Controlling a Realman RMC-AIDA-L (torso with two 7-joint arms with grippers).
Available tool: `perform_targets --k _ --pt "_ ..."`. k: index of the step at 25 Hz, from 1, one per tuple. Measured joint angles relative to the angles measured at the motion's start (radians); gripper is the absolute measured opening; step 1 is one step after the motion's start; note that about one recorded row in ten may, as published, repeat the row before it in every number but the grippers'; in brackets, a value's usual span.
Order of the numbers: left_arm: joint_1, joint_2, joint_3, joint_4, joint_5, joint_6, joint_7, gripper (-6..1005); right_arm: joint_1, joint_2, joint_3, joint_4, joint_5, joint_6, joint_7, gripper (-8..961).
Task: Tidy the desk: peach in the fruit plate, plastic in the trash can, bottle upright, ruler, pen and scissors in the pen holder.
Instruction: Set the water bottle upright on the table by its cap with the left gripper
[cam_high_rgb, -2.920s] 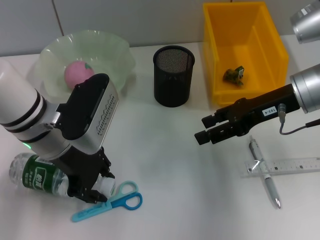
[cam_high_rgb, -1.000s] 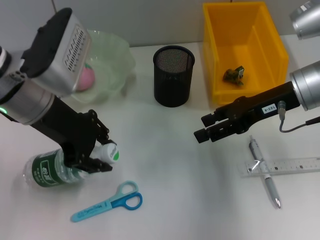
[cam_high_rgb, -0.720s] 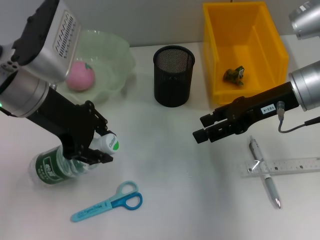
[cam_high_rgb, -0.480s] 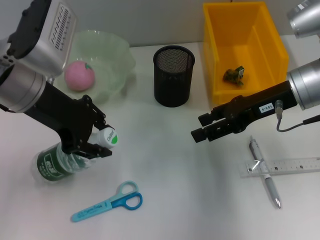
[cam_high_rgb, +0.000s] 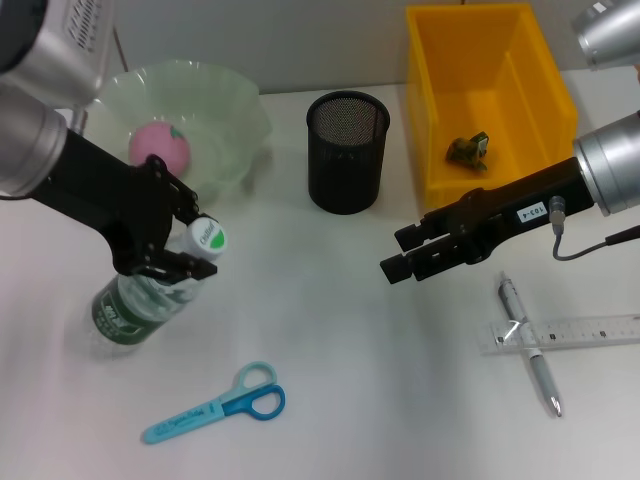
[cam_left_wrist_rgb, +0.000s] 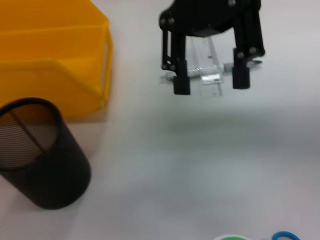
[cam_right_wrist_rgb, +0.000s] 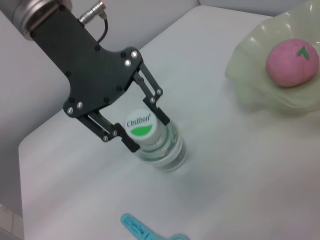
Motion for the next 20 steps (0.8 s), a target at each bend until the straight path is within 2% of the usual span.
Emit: perform_targets --k 12,20 --pt "0.008 0.011 -0.097 0.036 -0.008 0.024 -0.009 511 0.007 0.000 0.000 0.000 0.001 -0.002 0.003 723" --pt "0.009 0.015 -0.123 0.041 -0.008 0.026 -0.010 517 0.008 0.000 0.000 0.004 0.002 -0.002 0.009 723"
